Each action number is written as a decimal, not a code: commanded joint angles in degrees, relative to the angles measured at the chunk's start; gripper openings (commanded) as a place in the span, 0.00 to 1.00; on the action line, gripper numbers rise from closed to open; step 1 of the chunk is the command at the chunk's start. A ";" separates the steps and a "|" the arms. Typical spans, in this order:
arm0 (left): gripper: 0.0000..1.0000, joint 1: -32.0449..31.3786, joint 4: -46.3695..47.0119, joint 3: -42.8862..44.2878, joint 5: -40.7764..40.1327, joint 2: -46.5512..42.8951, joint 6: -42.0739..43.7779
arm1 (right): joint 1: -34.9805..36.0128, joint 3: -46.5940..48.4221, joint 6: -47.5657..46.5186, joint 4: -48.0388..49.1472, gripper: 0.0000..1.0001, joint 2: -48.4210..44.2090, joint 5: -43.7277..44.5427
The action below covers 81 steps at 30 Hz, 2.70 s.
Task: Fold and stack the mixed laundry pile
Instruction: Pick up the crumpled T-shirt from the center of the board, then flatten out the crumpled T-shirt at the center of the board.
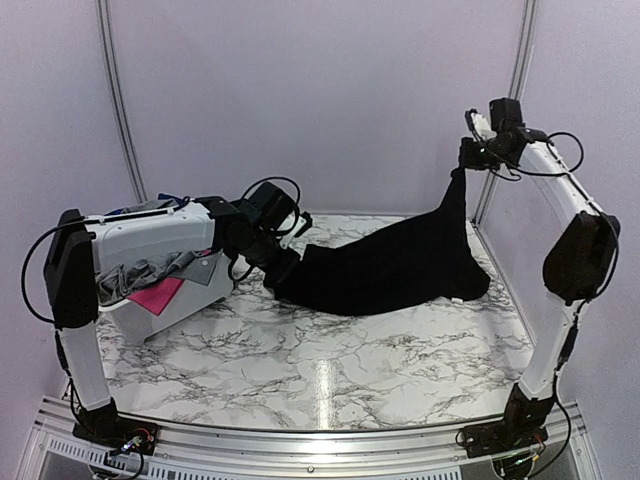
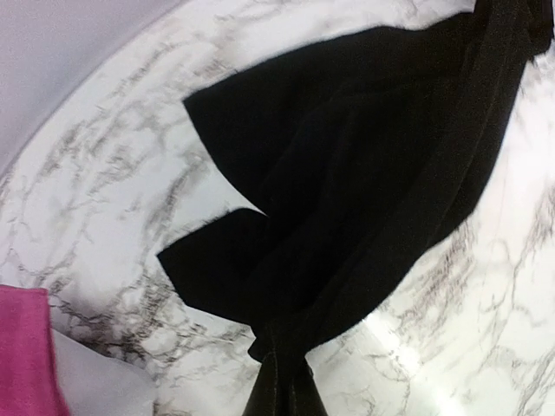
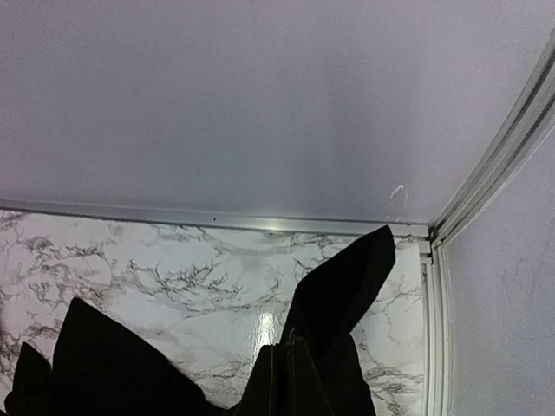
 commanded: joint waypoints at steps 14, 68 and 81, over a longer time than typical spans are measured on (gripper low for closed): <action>0.00 5.92 -2.16 12.17 -7.44 -10.37 1.89 | -1.91 -5.27 3.96 11.69 0.00 -26.62 -2.07; 0.00 16.34 20.24 57.16 -2.89 11.88 -16.23 | -1.91 25.07 8.99 24.29 0.00 -4.79 3.00; 0.00 21.86 34.04 50.09 10.82 10.00 -17.93 | -4.55 18.57 10.00 44.37 0.00 -7.58 -1.71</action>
